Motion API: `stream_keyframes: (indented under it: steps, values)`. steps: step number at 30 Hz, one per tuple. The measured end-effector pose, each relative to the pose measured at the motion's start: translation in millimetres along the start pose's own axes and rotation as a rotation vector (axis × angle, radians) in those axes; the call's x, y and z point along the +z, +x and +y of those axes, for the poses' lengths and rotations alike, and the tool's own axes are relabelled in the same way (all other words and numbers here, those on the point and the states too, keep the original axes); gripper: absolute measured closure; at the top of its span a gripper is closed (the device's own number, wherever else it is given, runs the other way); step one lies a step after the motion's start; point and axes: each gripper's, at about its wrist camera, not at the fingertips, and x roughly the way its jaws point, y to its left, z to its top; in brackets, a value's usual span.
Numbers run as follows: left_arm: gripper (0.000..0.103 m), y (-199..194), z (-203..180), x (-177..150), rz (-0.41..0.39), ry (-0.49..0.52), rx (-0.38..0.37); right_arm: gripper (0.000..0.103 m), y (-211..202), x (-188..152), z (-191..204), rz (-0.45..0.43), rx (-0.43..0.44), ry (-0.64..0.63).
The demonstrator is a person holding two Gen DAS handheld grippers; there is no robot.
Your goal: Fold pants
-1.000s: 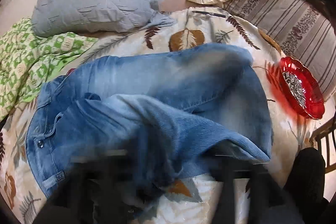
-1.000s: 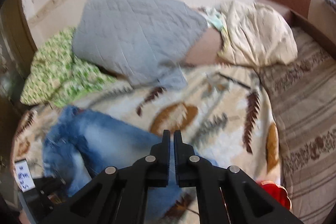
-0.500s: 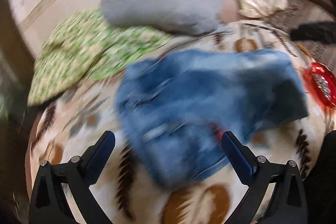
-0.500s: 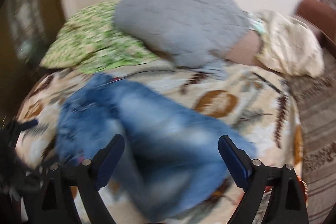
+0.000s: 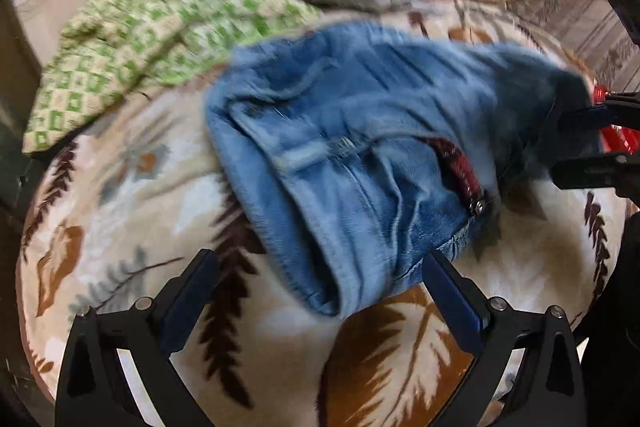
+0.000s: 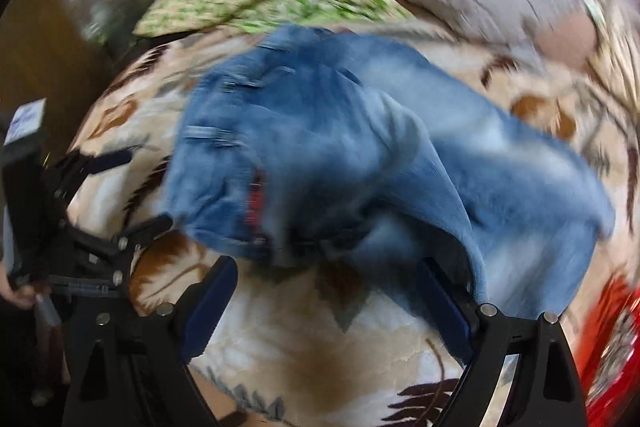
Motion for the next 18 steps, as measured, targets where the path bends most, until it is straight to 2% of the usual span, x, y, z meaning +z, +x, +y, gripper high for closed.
stream_keyframes:
  steps: [3,4,5,6,7,8,10,15,18]
  values:
    - [0.003,16,1,8,0.018,-0.028,-0.044,0.012,22,6,-10,-0.010,0.035,0.094]
    - [0.008,24,2,11,0.029,-0.029,-0.062,0.017,26,9,-12,-0.023,0.043,0.108]
    - [0.049,29,2,12,0.046,-0.020,-0.069,0.038,34,12,-12,-0.038,0.051,0.117]
    - [0.072,36,2,13,0.078,-0.008,-0.094,0.077,39,15,-10,-0.032,0.051,0.120]
    - [0.073,36,3,14,0.080,0.000,-0.109,0.089,45,17,-7,-0.019,0.073,0.117]
    - [0.081,34,4,15,0.072,0.014,-0.110,0.090,49,17,-2,-0.013,0.097,0.108]
    - [0.087,23,10,19,0.060,0.046,-0.092,0.091,45,17,9,-0.034,0.108,0.071]
    - [0.089,-19,64,22,0.001,-0.001,-0.031,0.092,23,24,38,-0.071,0.242,0.066]
    - [0.089,-45,103,9,-0.008,-0.047,-0.006,0.092,22,24,77,-0.056,0.327,0.030]
